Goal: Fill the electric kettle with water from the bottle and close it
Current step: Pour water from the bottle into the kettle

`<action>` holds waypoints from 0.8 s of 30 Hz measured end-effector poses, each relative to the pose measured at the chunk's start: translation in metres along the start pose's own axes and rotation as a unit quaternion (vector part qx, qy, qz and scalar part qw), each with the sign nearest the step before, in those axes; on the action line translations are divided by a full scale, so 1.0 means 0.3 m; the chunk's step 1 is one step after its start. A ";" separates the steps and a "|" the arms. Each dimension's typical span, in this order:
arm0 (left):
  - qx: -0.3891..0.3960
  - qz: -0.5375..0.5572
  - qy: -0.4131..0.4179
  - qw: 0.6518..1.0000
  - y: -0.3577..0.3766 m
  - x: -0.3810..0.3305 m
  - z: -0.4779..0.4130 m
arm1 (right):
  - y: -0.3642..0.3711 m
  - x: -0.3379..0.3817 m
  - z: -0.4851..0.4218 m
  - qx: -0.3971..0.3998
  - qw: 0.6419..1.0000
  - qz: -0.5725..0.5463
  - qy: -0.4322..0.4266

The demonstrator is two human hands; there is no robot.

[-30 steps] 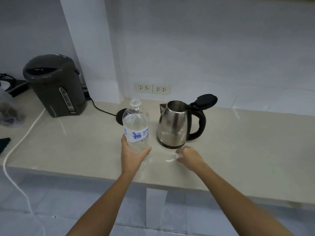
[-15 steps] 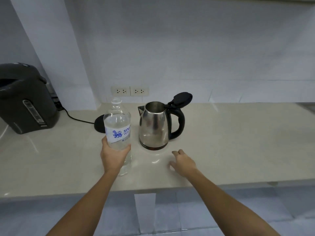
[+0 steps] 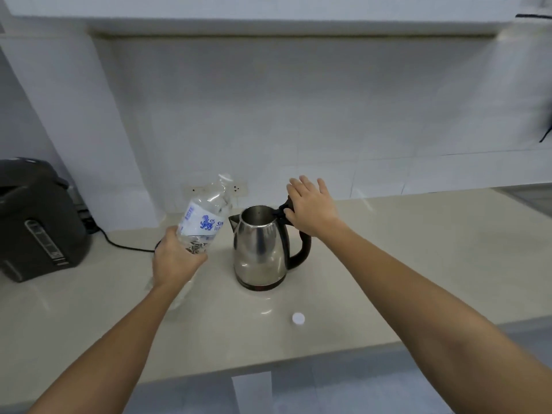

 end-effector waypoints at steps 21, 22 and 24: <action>0.086 -0.294 0.091 0.948 -0.076 -0.048 -0.176 | 0.115 0.012 -0.019 0.116 0.993 -0.001 0.007; 0.089 -0.301 0.094 0.945 -0.075 -0.049 -0.175 | 0.116 0.012 -0.019 0.116 0.993 0.000 0.007; 0.095 -0.311 0.097 0.940 -0.072 -0.052 -0.174 | 0.117 0.013 -0.018 0.117 0.993 0.002 0.007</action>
Point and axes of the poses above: each hand's wrist, its own z-axis away from the middle knuckle, its own y-axis out of the palm, x = y × z, the point moved 9 cm from there along -z, towards the middle knuckle, and after that the axes turned 9 degrees about z, right-handed, at the moved point
